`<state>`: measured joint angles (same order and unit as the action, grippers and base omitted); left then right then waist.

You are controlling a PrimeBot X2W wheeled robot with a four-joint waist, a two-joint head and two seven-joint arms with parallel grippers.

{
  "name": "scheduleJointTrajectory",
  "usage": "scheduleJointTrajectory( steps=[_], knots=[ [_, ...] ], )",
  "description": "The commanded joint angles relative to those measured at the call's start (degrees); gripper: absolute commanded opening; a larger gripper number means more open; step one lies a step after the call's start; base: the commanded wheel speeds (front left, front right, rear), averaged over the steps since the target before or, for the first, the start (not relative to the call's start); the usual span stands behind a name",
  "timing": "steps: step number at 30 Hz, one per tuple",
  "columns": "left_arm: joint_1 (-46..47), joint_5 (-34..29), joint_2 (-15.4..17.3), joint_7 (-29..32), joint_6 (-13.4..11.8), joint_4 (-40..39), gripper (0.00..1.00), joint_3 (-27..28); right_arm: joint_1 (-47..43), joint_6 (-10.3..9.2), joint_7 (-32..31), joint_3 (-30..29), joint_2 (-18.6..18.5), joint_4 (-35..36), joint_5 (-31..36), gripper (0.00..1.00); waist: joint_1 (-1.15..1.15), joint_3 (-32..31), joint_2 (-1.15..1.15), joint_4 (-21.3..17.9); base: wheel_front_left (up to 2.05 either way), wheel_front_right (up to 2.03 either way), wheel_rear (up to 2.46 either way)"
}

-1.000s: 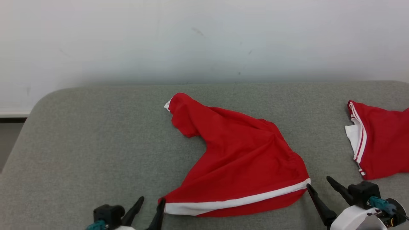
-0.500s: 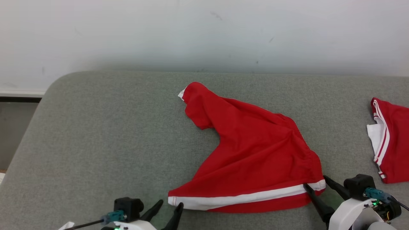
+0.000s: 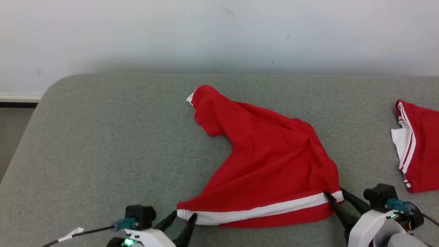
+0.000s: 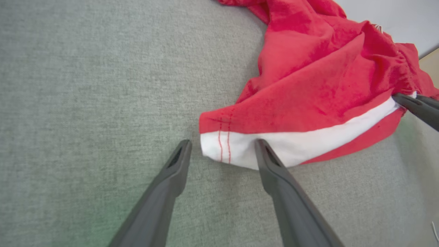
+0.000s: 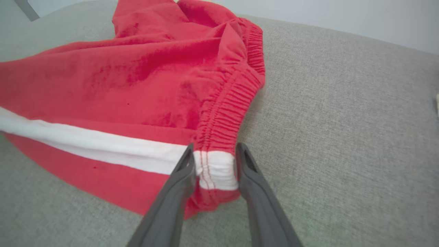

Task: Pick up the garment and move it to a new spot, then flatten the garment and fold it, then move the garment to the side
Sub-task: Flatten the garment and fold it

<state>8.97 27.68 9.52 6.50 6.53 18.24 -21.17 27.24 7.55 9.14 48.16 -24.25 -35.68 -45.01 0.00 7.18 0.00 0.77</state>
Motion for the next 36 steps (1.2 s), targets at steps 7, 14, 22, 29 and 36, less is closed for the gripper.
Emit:
scheduleJointTrajectory(
  steps=[7, 14, 22, 29, 36],
  knots=[
    [0.4, 1.3, 0.7, -0.6, 0.4, 0.9, 0.0, -0.8, 2.0, -0.15, 2.0, 2.8, -1.0, -0.6, -2.6, 0.0, 0.0, -0.4, 0.0, -0.4, 0.0, 0.0, 0.0],
    [-0.4, 1.6, 1.6, -2.2, 0.1, -0.5, 0.0, -0.5, 2.2, -0.15, 3.8, 4.9, -2.1, -0.1, -4.7, 0.0, 0.0, -2.2, 0.0, -0.5, 0.0, 0.0, 0.0],
    [3.7, 0.5, 5.0, -1.8, 0.4, -7.2, 0.0, 0.2, 2.8, -0.15, 4.9, 4.8, -5.3, 7.0, -11.4, 0.0, 0.0, -3.3, 0.0, 0.2, 0.0, 0.0, 0.0],
    [14.7, 4.1, 8.3, 2.5, 0.8, -10.4, 0.0, 1.8, 9.7, -0.15, 0.4, 4.8, -9.6, 15.7, -17.9, 0.0, 0.0, 0.1, 0.0, -0.5, 0.0, 0.0, 0.0],
    [33.7, 6.9, 11.8, 5.1, 0.9, -3.0, 0.0, -1.1, 23.9, -0.15, -7.4, 3.5, -10.3, 17.4, -24.7, 0.0, 0.0, 8.3, 0.0, -1.6, 0.0, 0.0, 0.0]
  ],
)
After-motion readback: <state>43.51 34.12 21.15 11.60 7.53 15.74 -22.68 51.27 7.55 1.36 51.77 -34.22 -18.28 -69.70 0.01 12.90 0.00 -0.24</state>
